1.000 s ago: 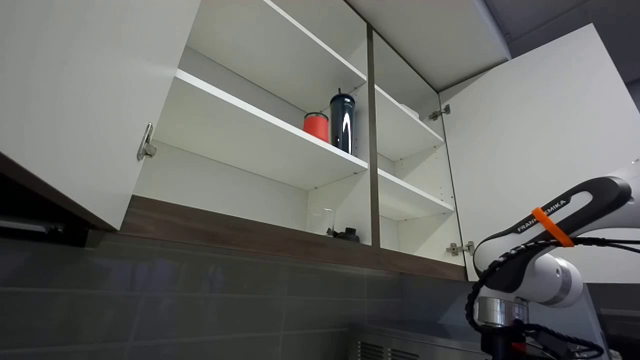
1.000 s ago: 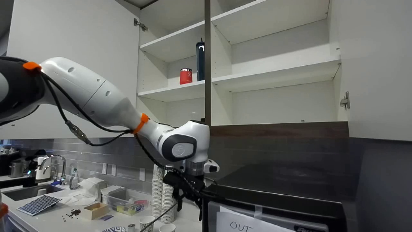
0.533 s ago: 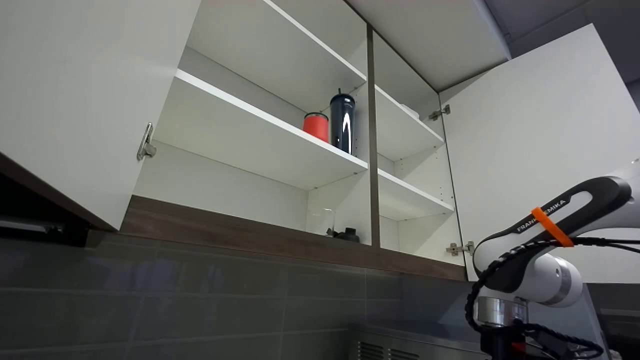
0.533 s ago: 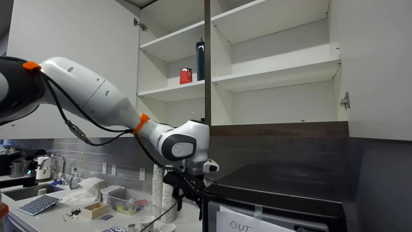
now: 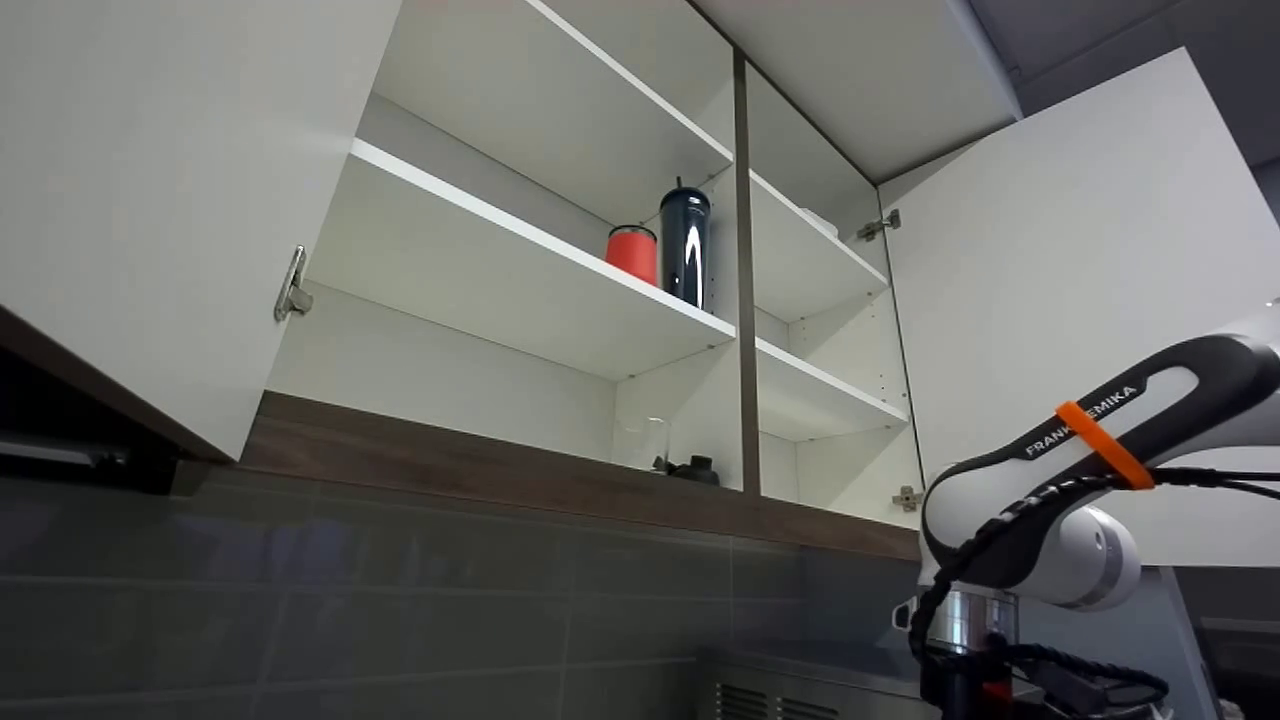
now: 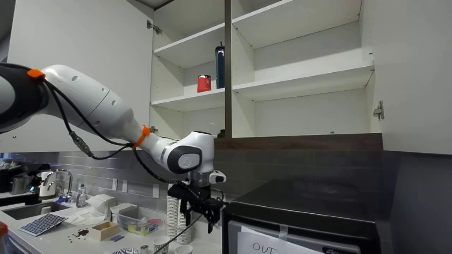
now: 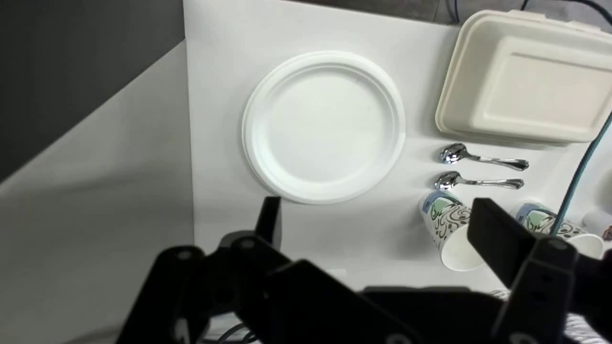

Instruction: Put the plate inside the cupboard

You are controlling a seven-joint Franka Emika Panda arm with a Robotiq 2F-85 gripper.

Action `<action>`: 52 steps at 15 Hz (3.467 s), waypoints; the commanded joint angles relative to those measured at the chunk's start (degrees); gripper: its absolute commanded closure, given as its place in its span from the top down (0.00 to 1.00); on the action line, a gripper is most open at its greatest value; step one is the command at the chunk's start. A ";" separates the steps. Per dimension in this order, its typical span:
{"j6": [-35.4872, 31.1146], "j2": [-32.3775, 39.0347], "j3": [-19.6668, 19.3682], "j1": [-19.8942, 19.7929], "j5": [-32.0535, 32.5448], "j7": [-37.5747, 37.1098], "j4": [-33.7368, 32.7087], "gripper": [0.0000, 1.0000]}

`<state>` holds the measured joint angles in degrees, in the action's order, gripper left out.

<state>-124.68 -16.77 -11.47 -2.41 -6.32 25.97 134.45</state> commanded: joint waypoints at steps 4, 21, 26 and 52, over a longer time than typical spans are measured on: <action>-10.41 -1.00 5.46 -0.20 7.05 -8.52 7.49 1.00; -8.70 4.69 8.50 2.50 6.15 -9.34 9.62 1.00; -9.36 8.05 8.40 3.10 3.79 -8.94 8.51 1.00; -23.92 34.33 12.05 -9.37 -34.40 -2.35 5.04 1.00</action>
<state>-146.54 13.81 -1.31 -9.80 -34.24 21.80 141.44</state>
